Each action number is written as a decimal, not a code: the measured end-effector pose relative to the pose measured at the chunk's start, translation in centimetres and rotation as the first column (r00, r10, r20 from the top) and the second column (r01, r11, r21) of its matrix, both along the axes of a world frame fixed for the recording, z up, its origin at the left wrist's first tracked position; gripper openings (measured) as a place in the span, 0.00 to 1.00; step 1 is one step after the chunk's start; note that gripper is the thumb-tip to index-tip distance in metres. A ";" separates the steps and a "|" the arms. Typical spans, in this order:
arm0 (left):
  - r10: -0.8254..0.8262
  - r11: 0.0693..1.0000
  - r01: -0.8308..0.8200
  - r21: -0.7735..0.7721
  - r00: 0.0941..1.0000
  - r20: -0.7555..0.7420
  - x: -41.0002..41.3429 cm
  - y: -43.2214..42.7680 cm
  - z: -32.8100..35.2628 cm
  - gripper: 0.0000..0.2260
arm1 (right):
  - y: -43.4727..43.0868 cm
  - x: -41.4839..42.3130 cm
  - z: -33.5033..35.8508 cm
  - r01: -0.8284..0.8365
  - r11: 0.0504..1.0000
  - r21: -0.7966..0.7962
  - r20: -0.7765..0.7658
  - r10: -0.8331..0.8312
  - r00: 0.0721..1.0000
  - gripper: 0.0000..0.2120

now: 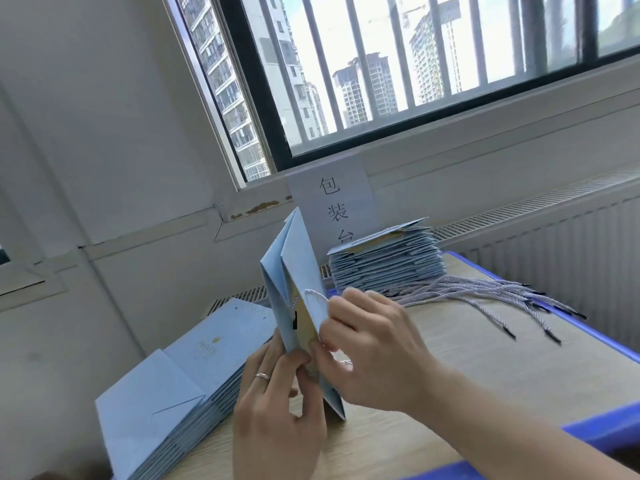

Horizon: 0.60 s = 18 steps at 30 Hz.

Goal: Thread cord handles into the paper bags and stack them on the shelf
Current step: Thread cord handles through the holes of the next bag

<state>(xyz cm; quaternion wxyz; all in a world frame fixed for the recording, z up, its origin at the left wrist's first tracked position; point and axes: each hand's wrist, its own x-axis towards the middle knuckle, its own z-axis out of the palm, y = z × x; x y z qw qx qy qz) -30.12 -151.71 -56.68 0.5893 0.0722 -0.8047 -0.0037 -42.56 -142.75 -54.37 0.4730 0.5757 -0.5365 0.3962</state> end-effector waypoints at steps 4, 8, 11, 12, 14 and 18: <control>0.099 0.994 -0.093 0.059 0.990 -0.098 -0.2 -0.1 0.8 0.14 | -0.4 0.2 -0.6 0.070 0.997 -0.018 -0.002 -0.071 0.998 0.15; 0.190 0.982 -0.185 0.044 0.964 -0.185 -1.0 -0.4 2.5 0.13 | -0.7 0.1 -0.8 0.067 0.997 -0.025 -0.012 -0.068 0.998 0.15; 0.211 0.977 -0.210 0.022 0.959 -0.188 -1.4 -0.4 3.5 0.11 | -0.6 0.2 -0.8 0.069 0.997 -0.026 0.005 -0.069 0.998 0.14; 0.215 0.977 -0.215 0.020 0.960 -0.181 -1.5 -0.4 3.7 0.10 | -0.6 0.2 -0.8 0.074 0.997 -0.024 0.009 -0.073 0.997 0.14; 0.212 0.977 -0.211 0.028 0.961 -0.177 -1.7 -0.7 3.7 0.08 | -0.6 0.3 -0.7 0.081 0.996 -0.026 0.011 -0.080 0.997 0.14; 0.181 0.983 -0.177 0.042 0.974 -0.135 -1.9 -1.3 3.3 0.08 | -0.6 0.4 -0.6 0.084 0.996 -0.038 0.007 -0.084 0.996 0.16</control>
